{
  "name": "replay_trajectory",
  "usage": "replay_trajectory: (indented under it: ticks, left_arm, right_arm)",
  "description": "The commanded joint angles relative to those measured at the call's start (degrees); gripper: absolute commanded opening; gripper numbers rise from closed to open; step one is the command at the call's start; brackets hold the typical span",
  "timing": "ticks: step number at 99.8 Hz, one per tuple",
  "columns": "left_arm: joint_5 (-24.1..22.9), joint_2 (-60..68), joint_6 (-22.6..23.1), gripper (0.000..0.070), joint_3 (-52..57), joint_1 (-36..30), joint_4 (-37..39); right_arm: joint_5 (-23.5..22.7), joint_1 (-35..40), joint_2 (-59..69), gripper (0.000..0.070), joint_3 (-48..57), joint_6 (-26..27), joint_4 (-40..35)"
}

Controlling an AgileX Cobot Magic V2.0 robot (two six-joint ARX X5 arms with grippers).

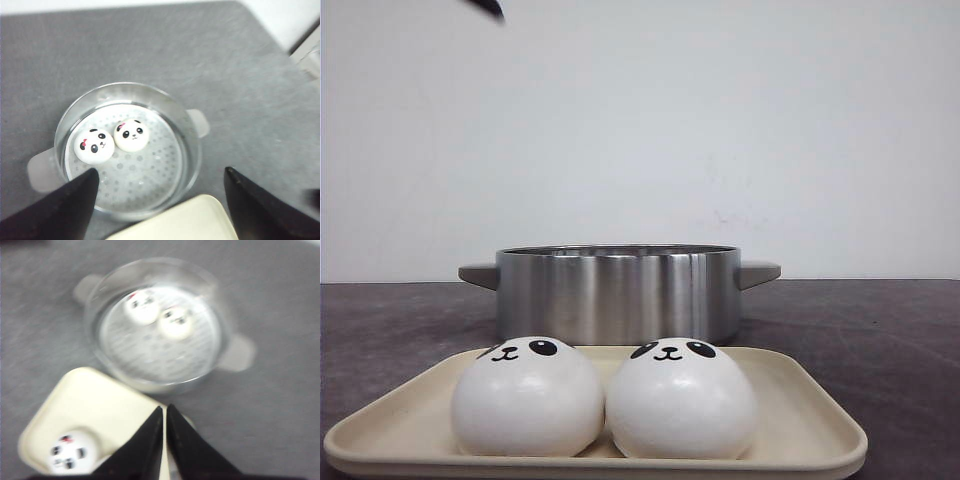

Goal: Steam buns
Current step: 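Lower the right gripper onto the panda bun nearest the right gripper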

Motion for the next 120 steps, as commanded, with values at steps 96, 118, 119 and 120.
replay_trajectory:
  ticks: [96,118,119,120]
  left_arm:
    - [-1.97,-20.02,-0.02,0.0477,1.49,-1.05,-13.60]
    - [-1.97,-20.81,-0.02,0.0477,1.49,-1.07,-13.70]
    - [-1.97,-20.81,-0.02,0.0477,1.49,-1.09,-13.70]
    - [-1.97,-20.81,-0.02,0.0477,1.49,-1.09,-13.70]
  right_arm:
    - [-21.81,-0.85,11.26,0.0509,-21.38,16.68,10.03]
    - [-24.94,-0.63,18.60,0.0509,-21.38,16.68,12.26]
    - [-24.96,-0.63,18.84,0.0509,-21.38,16.68,12.46]
    - [-24.96,-0.63,19.08,0.0509,-21.38,16.68,12.61]
